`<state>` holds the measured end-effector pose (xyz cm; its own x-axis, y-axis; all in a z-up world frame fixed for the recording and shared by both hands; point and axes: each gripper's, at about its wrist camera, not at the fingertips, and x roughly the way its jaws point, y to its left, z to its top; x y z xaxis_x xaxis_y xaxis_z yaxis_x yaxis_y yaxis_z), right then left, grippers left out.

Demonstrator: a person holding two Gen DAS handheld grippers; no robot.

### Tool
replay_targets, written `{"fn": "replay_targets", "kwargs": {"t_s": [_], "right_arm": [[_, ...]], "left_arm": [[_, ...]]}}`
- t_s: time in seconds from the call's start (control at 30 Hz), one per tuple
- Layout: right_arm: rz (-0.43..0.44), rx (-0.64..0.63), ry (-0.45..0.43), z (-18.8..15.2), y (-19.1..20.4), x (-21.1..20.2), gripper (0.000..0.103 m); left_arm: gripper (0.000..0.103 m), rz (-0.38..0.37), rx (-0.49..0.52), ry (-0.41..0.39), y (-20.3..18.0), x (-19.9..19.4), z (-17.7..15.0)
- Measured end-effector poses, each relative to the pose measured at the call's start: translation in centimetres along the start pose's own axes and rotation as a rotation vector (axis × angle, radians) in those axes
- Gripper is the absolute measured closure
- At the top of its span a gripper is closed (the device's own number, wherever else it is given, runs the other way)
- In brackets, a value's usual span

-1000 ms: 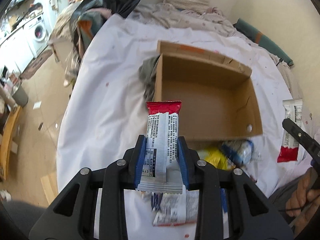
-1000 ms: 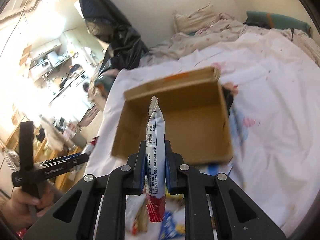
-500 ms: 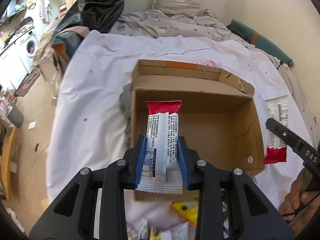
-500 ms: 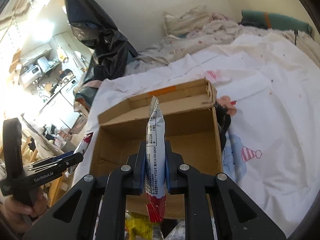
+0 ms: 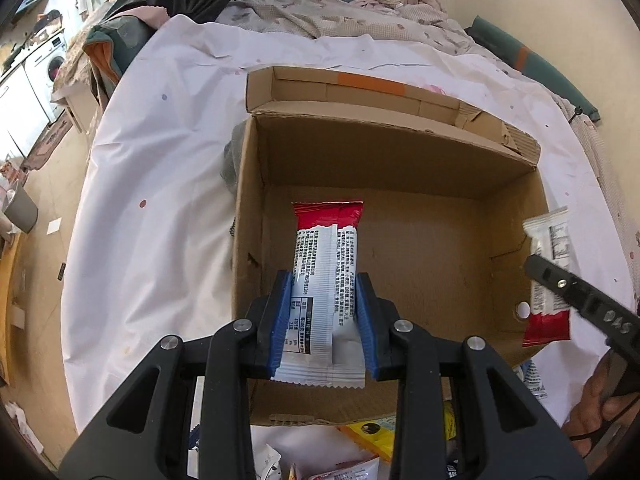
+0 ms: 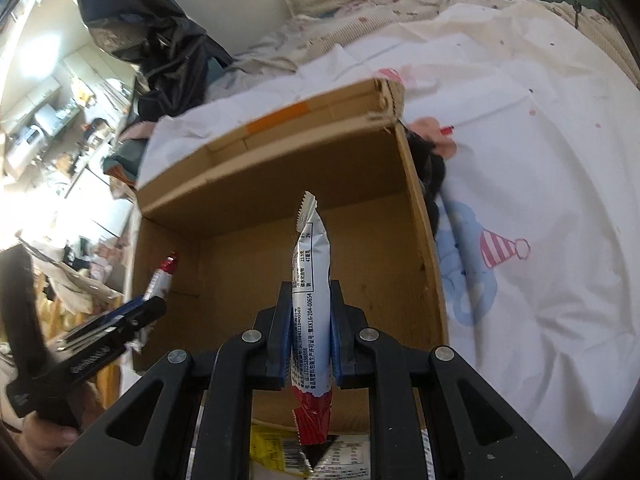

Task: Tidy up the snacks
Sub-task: 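Carry both held snack bars over the cardboard box, then open both tools to drop the bars into the box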

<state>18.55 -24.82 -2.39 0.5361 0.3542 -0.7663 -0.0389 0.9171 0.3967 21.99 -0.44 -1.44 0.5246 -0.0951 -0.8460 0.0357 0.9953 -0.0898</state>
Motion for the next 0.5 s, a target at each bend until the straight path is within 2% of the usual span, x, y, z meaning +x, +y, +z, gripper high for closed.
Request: {"fn": "replay_targets", "kwargs": {"t_s": [0.17,0.5], "right_arm": [[-0.034,-0.007,0.032,-0.4,-0.2,0.7,0.087],[-0.063,-0.020,-0.007,-0.2,-0.2,-0.3,0.087]], "left_arm": [[0.075,0.027,0.019,-0.004,-0.2,0.4,-0.3],[0.075,0.034,0.037,-0.007,-0.5,0.2,-0.5]]}}
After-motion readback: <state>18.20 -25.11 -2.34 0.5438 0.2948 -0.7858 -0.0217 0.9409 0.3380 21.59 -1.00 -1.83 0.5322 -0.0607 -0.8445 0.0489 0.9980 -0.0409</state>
